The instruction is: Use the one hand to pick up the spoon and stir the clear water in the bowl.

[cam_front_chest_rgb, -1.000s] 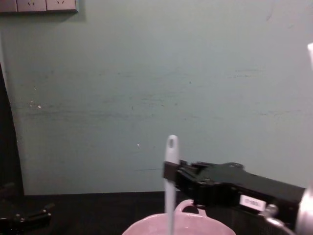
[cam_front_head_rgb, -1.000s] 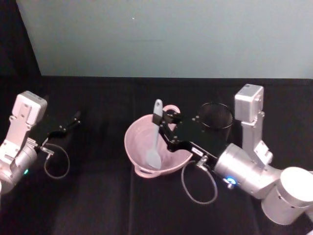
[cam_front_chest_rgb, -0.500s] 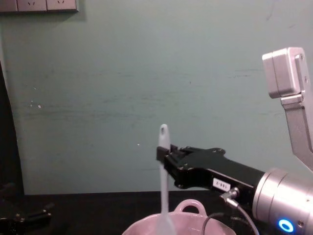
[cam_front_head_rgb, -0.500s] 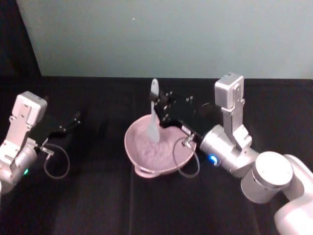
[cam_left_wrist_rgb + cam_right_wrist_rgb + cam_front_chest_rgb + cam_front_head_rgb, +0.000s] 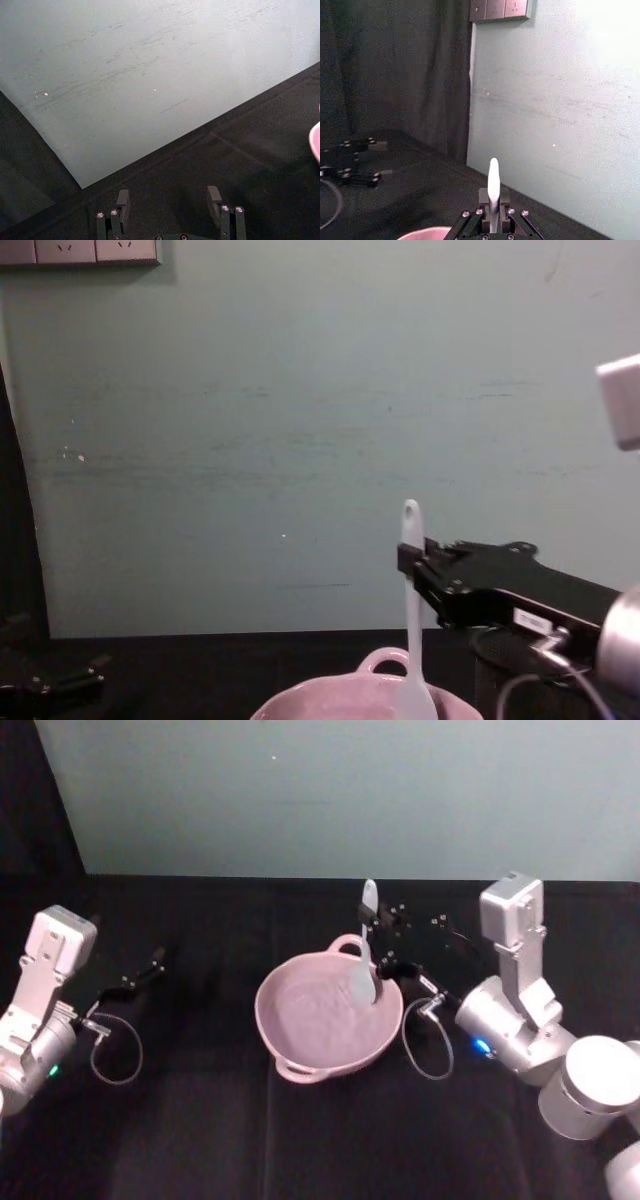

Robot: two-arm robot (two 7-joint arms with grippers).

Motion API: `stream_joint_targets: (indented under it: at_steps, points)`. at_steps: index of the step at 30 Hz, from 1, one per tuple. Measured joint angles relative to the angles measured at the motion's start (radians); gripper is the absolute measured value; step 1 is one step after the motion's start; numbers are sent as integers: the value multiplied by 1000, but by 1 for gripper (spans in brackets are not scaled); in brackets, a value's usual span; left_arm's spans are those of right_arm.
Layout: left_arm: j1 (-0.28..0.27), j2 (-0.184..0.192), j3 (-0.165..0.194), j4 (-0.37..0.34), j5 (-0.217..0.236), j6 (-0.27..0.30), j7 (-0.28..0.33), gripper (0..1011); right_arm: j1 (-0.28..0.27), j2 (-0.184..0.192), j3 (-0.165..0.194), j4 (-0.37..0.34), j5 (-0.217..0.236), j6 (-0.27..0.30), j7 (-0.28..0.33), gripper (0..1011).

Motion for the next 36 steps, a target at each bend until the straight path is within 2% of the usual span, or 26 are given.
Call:
stream_joint_targets:
  at_steps: [4, 7, 9, 14, 18, 24, 29, 36]
  points:
    - [0, 0, 0, 0, 0, 0, 0, 1011, -62, 36, 19, -92, 50, 54, 49, 110]
    - [0, 0, 0, 0, 0, 0, 0, 1011, -89, 51, 17, -136, 75, 74, 75, 110]
    - [0, 0, 0, 0, 0, 0, 0, 1011, -110, 62, 6, -171, 97, 94, 97, 110]
    - [0, 0, 0, 0, 0, 0, 0, 1011, -122, 63, -25, -195, 132, 121, 124, 110]
    - [0, 0, 0, 0, 0, 0, 0, 1011, -105, 37, -57, -166, 149, 105, 133, 111]
    - [0, 0, 0, 0, 0, 0, 0, 1011, -58, -21, -80, -75, 129, 38, 102, 110]
    - [0, 0, 0, 0, 0, 0, 0, 1011, -25, -54, -77, -14, 95, -9, 69, 110]
    - [0, 0, 0, 0, 0, 0, 0, 1011, 12, -81, -37, 59, 45, -60, 15, 110]
